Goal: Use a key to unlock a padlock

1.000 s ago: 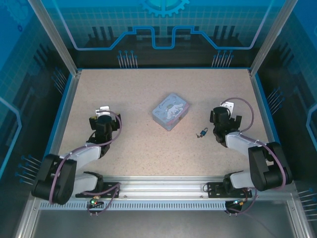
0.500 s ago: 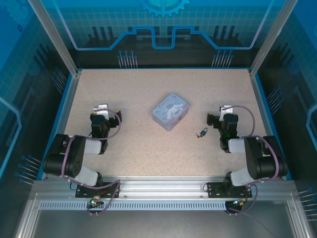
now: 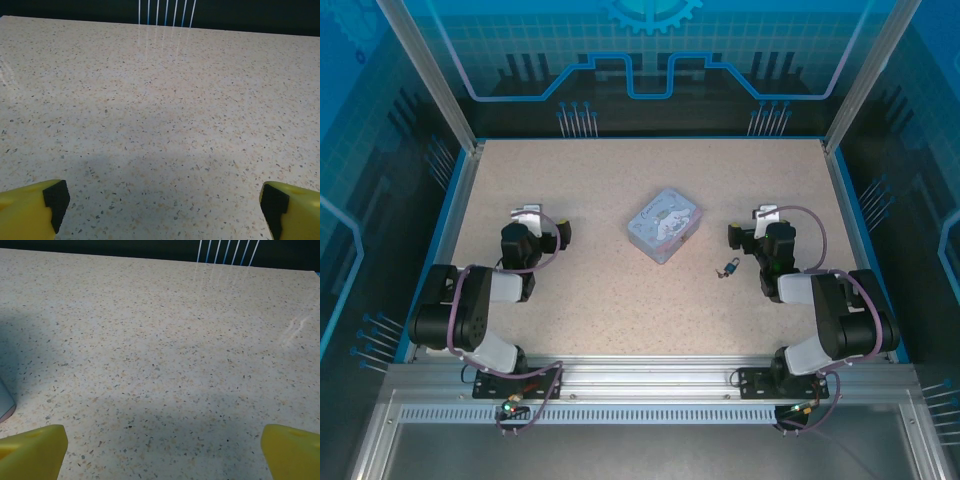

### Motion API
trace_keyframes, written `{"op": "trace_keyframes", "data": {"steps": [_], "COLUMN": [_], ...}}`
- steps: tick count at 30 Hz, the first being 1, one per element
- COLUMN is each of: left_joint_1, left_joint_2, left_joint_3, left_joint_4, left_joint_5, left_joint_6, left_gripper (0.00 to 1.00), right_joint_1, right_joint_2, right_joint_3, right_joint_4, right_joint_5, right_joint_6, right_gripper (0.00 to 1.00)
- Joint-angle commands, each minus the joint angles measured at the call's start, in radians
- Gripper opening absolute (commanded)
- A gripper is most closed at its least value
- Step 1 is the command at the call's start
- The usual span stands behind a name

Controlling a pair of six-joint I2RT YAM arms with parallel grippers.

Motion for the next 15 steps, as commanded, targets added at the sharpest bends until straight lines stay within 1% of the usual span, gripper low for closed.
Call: {"op": "trace_keyframes", "data": {"steps": [1,10,13,15], "left_joint_1": [0.007,0.0,-0.005,-0.01], "left_joint_2": [0.002,0.002,0.002,0.002], "left_joint_3": [0.008,0.005,0.007,0.004], "left_joint_4": [0.004,0.006,0.005,0.01], "left_joint_5": [0.034,0.022,0.0,-0.013], "left_joint_6": [-0.01,-0.005,-0.002,0.001], "left_gripper": [0.99,0.99,0.99,0.99], "right_joint_1": [0.009,0.009,-0.014,-0.012], "right_joint_2": [0.008,0.008,0.006,0.006], "right_joint_3": [0.019,0.023,0.027,0.023], "right_joint_4": [0.01,0.006,-0.008,0.001], "right_joint_5": [0.026,0.024,-0.033,-0.026], "right_joint_6": [-0.019,-0.018,-0.011,-0.016], "right_gripper": [1.0,1.0,1.0,1.0]}}
